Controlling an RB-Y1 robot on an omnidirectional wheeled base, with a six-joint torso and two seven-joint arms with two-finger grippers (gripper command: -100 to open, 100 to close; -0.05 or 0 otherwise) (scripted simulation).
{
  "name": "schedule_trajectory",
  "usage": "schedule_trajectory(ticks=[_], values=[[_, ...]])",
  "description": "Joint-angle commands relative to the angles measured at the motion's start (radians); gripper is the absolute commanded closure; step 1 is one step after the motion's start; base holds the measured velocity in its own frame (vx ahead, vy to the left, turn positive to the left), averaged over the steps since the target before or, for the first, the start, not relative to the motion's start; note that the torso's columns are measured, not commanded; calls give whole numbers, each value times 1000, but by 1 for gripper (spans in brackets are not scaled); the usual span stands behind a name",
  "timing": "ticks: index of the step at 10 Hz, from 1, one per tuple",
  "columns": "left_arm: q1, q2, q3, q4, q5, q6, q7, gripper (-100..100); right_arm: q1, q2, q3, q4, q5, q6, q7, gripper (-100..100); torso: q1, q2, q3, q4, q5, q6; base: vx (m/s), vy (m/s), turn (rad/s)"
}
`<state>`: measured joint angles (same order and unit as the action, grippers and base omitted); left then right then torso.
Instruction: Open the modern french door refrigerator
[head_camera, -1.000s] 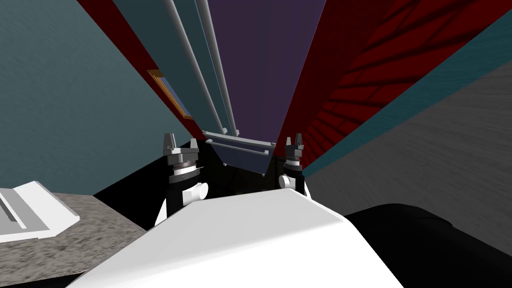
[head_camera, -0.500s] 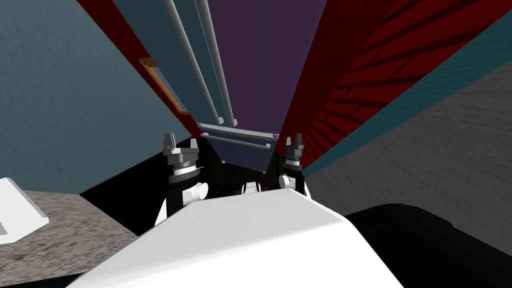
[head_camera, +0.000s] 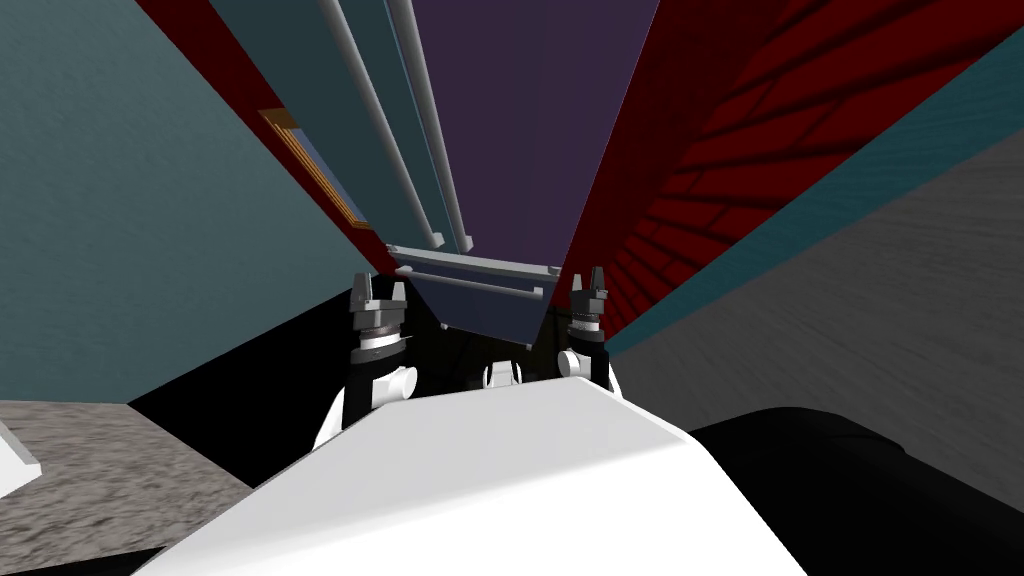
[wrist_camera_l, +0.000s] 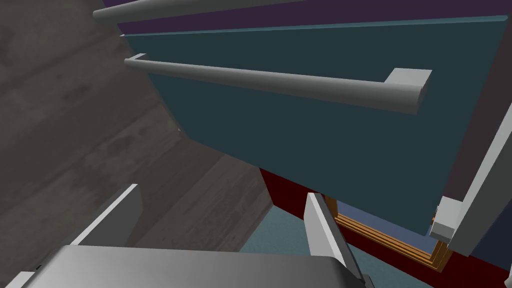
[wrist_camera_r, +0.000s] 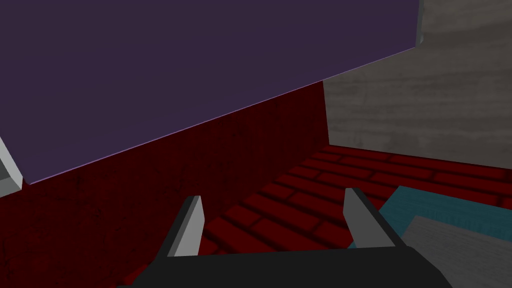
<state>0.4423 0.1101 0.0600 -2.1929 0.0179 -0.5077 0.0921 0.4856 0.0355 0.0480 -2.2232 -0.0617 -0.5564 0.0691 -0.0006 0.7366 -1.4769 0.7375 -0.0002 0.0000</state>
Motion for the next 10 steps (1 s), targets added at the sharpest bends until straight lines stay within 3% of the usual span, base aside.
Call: schedule_trajectory(ticks=[1,10], values=[[-6,17,-10,54,-10,-32,-16,-100,0,0,0,0,0,0,0,0,0,2,1,0,0,0,62,39,-44],[-39,39,-50,298,-53,-177,-83,-100,0,0,0,0,0,0,0,0,1,1,1,0,0,0,83,45,-60]])
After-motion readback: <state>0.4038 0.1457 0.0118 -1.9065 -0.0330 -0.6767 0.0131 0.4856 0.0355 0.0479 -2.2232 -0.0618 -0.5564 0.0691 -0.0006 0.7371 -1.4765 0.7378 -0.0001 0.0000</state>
